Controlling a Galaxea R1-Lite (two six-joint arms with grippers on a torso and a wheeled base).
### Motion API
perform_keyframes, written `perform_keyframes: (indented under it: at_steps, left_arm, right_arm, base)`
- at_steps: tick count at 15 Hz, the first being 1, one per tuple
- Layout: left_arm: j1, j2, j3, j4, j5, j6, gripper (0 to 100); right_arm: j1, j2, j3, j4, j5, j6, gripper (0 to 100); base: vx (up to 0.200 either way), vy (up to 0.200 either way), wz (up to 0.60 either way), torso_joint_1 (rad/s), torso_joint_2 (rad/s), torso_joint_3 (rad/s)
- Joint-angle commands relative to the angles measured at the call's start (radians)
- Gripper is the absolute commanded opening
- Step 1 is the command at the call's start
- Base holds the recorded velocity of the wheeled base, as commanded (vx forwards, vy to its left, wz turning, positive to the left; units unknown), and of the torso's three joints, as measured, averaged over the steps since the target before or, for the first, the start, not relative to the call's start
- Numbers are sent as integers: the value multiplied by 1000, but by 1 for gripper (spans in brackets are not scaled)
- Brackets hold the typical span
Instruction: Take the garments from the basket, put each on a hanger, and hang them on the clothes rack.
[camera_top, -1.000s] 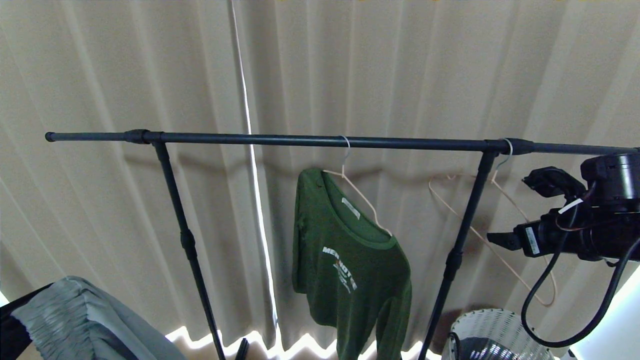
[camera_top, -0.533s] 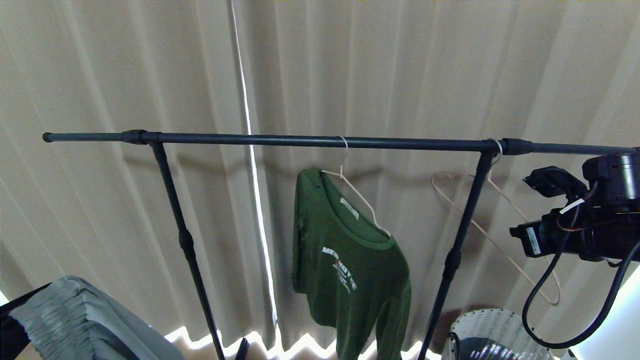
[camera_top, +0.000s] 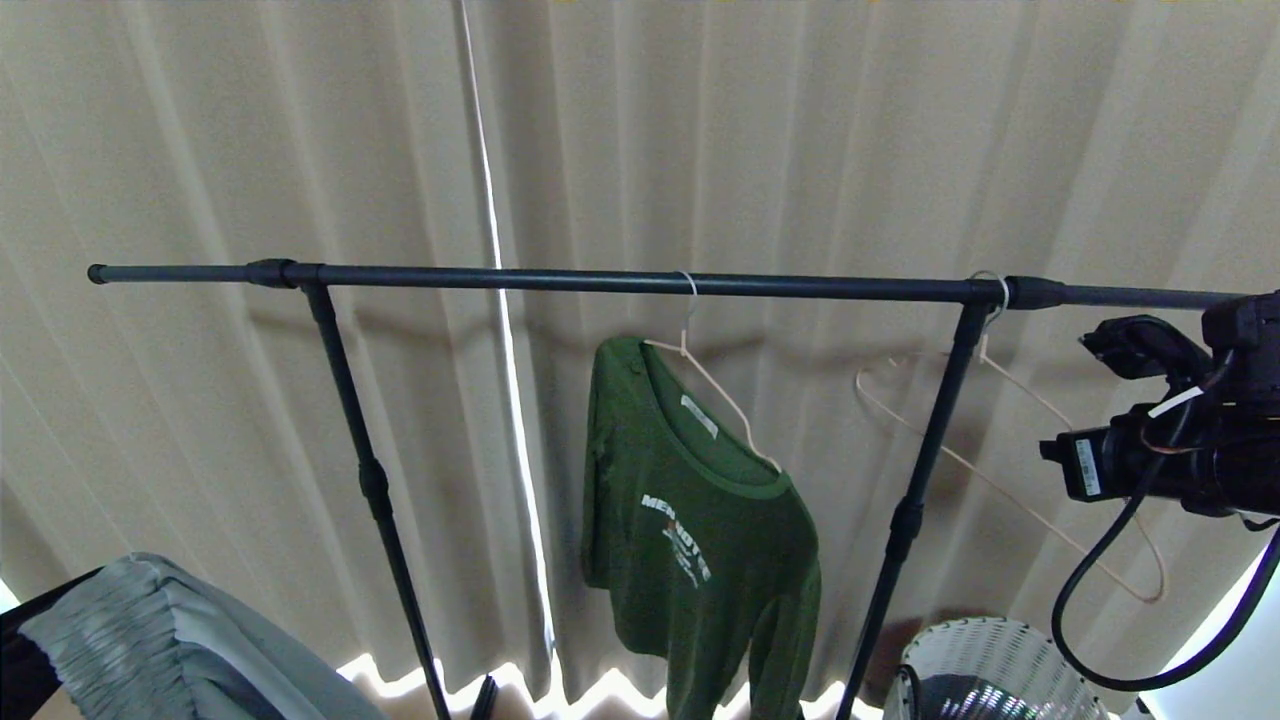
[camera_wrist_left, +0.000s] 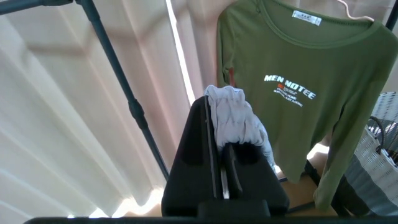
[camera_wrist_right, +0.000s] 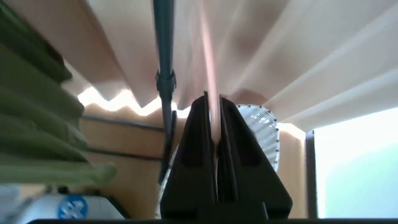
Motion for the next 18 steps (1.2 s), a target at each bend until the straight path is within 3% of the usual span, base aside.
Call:
perform_keyframes:
  at_steps: [1, 10, 13, 18]
  left_arm:
    - [0, 2, 0, -1, 2, 0, 0]
    - [0, -5, 2, -1, 2, 0, 0]
    - [2, -5, 6, 1, 2, 3, 0]
    - [3, -5, 9, 1, 3, 14, 0]
  right_arm:
    - [0, -45, 3, 1, -1, 26, 0]
    - [-10, -180, 38, -2, -48, 55, 0]
    - [-10, -256, 93, -2, -50, 53, 0]
    - [-10, -339, 166, -1, -50, 50, 0]
  base:
    - [0, 0, 0, 0, 0, 0]
    - [0, 0, 0, 0, 0, 0]
    - [0, 0, 0, 0, 0, 0]
    - [-200, 0, 0, 7, 6, 5]
